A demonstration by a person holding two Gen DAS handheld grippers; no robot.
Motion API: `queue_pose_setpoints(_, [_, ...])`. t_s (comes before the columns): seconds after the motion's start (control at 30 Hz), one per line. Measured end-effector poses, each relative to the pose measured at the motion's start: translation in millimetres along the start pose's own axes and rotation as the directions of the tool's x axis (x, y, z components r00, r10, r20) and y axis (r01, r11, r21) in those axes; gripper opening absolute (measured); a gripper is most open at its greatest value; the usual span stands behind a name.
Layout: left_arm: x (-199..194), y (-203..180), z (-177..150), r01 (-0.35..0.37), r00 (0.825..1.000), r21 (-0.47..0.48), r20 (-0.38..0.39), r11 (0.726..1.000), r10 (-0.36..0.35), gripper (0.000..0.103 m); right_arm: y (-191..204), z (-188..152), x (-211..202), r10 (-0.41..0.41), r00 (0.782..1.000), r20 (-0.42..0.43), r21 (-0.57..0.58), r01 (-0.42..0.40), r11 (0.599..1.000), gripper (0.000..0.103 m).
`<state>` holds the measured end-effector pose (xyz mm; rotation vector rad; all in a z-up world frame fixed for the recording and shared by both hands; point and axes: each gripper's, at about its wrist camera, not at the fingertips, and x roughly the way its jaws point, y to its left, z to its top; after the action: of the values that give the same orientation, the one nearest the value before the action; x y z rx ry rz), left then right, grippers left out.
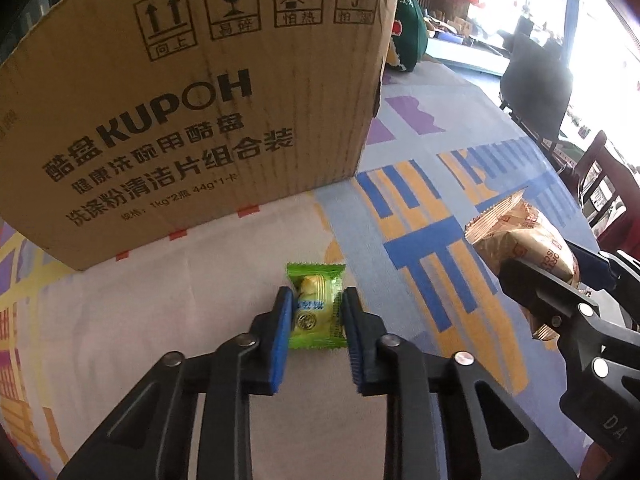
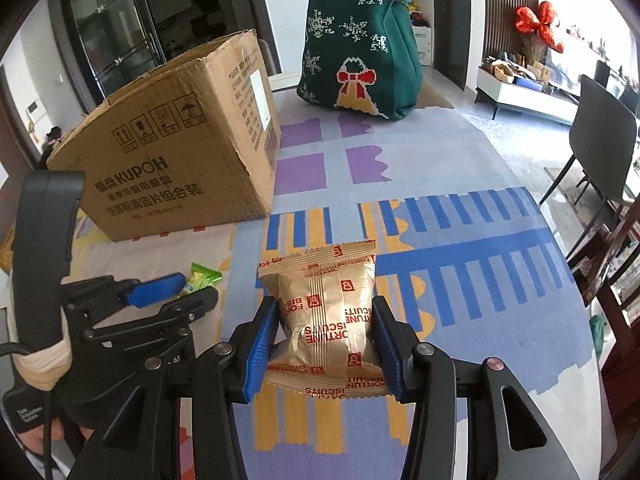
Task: Organize snacks
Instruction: 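Grasp the Fortune biscuit packet with the right tool while the left tool grasps the green candy, then carry the biscuit packet and green candy into the box and open both tools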
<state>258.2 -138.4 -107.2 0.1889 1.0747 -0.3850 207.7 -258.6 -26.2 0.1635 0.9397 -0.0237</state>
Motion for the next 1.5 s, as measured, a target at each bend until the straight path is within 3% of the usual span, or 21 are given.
queue_pose_setpoints(0.23, [-16.8,8.2,-3.0,0.019,1.000,-0.032,0.018,0.999,-0.018,0.022,2.2,3.6,-1.5,0.012,1.000,0.006,-0.002,-0.012,1.000,0.048])
queue_pose_setpoints(0.7, [-82.4,26.4,-5.9,0.011,0.988,-0.091,0.153,0.996,0.003,0.022,18.2,14.0,-28.7,0.053,0.997,0.060,-0.027,-0.051,0.998,0.048])
queue_pose_setpoints(1.1, [-139.6,46.4,-1.4,0.002,0.954,-0.129,0.298,0.992,0.037,0.022,44.8,29.8,-59.9,0.105,0.986,0.130,-0.073,-0.096,0.993,0.048])
queue_pose_setpoints(1.5, [-175.0,68.6,15.0,-0.024,0.921,-0.165,0.379,0.986,0.085,0.022,71.6,62.5,-84.9,0.144,0.965,0.219,-0.129,-0.118,0.985,0.048])
